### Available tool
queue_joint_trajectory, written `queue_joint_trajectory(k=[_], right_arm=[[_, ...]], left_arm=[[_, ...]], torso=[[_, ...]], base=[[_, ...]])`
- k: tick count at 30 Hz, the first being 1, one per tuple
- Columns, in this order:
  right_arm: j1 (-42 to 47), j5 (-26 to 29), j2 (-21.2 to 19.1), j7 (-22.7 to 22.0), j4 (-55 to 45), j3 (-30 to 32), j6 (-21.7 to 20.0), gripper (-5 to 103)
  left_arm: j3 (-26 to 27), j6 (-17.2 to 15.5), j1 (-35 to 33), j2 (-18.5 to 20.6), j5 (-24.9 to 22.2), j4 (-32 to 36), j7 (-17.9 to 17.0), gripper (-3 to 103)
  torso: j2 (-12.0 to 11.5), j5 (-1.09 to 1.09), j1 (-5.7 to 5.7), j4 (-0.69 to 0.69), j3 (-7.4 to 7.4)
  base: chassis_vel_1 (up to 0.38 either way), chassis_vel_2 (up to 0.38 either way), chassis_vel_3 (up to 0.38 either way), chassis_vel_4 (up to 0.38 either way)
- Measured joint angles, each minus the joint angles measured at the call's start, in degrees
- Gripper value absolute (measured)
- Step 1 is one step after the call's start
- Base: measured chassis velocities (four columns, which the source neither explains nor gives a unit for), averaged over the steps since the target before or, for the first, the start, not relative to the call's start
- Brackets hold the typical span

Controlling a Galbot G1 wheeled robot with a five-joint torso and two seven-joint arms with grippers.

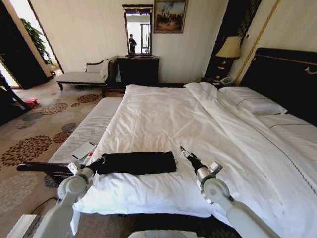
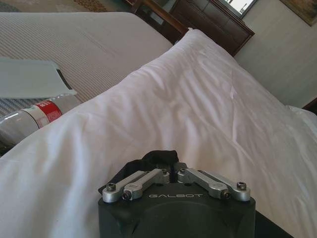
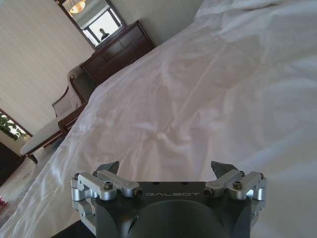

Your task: Fold the clothes on the bed.

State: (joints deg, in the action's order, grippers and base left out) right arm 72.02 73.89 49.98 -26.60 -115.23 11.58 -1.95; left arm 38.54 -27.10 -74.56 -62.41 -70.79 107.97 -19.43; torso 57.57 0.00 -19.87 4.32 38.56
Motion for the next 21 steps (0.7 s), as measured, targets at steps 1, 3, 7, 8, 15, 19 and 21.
queue_joint_trajectory(k=[1, 3, 7, 8, 15, 19, 21], right_arm=[[-0.4, 1.4, 0.1, -0.5, -0.1, -0.1, -1.2, 100], [-1.6, 4.5, 0.2, -2.0, -0.2, -0.4, -3.8, 100], [-3.0, 8.3, 0.3, -3.4, 0.2, -0.7, -7.7, 100], [-3.0, 8.3, 0.3, -3.4, 0.2, -0.7, -7.7, 100], [-6.4, 13.6, 1.5, -6.5, 2.7, -2.5, -15.1, 100], [-7.8, 13.3, 2.4, -6.6, 5.3, -3.8, -15.8, 100], [-8.4, 13.1, 2.9, -6.5, 6.8, -4.3, -16.0, 100]], left_arm=[[-0.1, 0.0, 0.5, 0.0, 0.0, -0.8, 0.0, 2], [-0.3, 0.2, 1.3, -0.3, 0.1, -2.0, 0.0, 2], [-0.3, 0.6, 2.1, -0.9, 0.3, -3.2, -0.4, -1], [-0.3, 0.6, 2.1, -0.9, 0.3, -3.2, -0.4, -1], [2.1, 1.5, 3.3, -1.1, 0.2, -4.2, -1.0, 30], [2.1, 1.8, 3.6, -1.2, 0.9, -4.7, -1.0, 41], [2.6, 1.9, 4.2, -1.4, 1.0, -5.7, -1.0, 52]], torso=[[0.0, 0.00, 0.00, 0.00, 0.00], [0.0, -0.01, 0.00, -0.01, 0.00], [0.0, -0.01, 0.00, -0.01, 0.00], [0.0, -0.01, 0.00, -0.01, 0.00], [0.0, 0.00, 0.00, -0.02, 0.00], [0.0, 0.00, 0.00, -0.02, 0.00], [0.0, -0.01, 0.00, 0.00, 0.00]], base=[[0.000, 0.000, 0.000, 0.000], [0.000, 0.000, 0.000, 0.000], [0.000, 0.000, 0.000, 0.000], [0.000, 0.000, 0.000, 0.000], [0.000, 0.000, 0.000, 0.000], [0.000, 0.000, 0.000, 0.000], [0.000, 0.000, 0.000, 0.000]])
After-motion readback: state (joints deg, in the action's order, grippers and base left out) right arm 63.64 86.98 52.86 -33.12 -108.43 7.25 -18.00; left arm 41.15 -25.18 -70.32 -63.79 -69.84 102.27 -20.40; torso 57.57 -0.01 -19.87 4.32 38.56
